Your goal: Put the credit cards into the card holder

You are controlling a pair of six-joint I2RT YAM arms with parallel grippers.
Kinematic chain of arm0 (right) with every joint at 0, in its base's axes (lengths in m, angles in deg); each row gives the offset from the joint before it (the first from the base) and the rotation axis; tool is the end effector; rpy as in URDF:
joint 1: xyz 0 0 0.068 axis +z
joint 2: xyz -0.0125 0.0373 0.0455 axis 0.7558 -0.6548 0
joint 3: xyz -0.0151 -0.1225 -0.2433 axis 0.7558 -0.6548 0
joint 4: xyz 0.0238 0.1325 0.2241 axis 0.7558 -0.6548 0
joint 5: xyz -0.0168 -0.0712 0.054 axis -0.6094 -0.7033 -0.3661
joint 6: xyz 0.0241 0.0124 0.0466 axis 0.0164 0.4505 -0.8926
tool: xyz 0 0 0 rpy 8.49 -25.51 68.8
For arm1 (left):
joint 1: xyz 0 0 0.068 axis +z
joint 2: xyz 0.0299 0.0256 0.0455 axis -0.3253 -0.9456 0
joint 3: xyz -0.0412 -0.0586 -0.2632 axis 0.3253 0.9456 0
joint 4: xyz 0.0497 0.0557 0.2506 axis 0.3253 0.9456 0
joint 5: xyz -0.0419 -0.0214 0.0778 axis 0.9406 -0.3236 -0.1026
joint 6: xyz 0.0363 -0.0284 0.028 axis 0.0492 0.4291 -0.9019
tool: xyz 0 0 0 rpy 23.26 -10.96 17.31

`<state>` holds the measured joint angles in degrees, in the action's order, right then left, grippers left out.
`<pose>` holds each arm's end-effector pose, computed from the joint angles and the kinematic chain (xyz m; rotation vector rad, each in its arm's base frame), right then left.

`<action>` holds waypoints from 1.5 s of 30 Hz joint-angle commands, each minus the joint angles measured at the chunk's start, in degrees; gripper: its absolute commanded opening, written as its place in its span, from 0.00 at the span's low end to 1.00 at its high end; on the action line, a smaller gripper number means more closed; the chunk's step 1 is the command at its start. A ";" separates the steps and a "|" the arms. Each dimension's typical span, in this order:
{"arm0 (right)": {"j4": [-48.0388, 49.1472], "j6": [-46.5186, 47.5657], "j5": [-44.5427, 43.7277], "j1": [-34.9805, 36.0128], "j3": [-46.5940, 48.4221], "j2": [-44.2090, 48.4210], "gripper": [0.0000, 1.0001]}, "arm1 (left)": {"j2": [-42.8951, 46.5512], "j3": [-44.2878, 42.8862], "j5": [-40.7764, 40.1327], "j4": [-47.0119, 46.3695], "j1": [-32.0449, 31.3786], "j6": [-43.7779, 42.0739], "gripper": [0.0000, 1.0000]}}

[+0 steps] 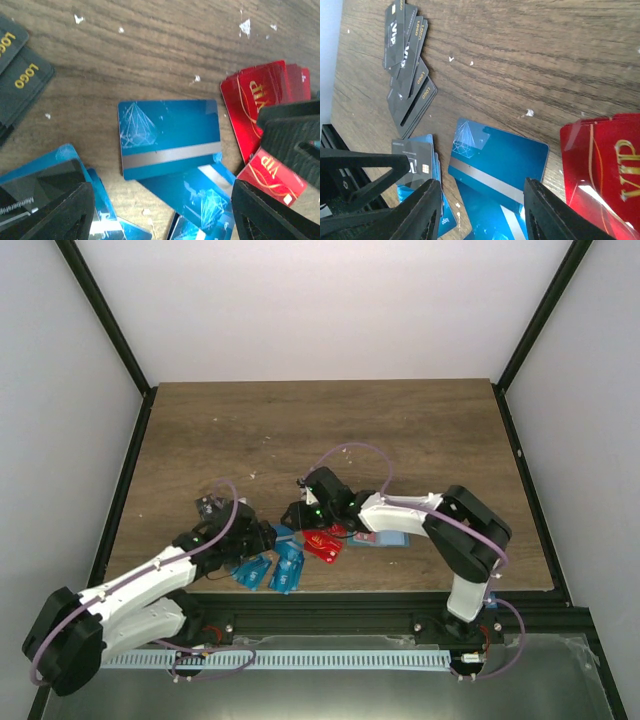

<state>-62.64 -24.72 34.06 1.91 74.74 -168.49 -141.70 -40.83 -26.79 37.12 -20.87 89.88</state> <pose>0.2210 0.2899 0.1661 -0.3458 2.5986 1.0720 0.1372 -0.1130 0.1682 -0.2454 2.6036 -0.5723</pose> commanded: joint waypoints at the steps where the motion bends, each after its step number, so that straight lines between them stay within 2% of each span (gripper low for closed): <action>1: -1.43 1.41 2.45 -0.20 3.97 -3.33 0.47 | -2.11 -0.22 3.65 -5.32 3.11 -4.73 0.77; 13: -3.01 0.77 2.33 -0.20 4.96 -8.68 0.46 | -9.60 -0.98 7.35 -8.49 6.07 -11.20 0.77; 18: -4.41 0.85 1.19 -0.20 5.14 -9.48 0.42 | -11.57 -1.00 8.37 -9.66 6.63 -12.13 0.76; 21: -5.17 1.35 0.48 -0.20 5.17 -8.92 0.38 | -11.34 -1.11 8.05 -9.20 6.88 -12.25 0.76; 32: -7.28 3.41 -0.86 -0.21 7.32 -5.37 0.38 | -11.20 -0.50 7.95 -9.77 7.23 -12.31 0.76; 45: -0.82 3.00 4.74 -0.20 4.82 -5.48 0.34 | -11.98 -0.10 8.82 -10.49 7.48 -12.43 0.75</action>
<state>-65.68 -22.25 36.86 1.91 79.66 -174.43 -153.18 -40.96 -18.72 27.73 -13.73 78.34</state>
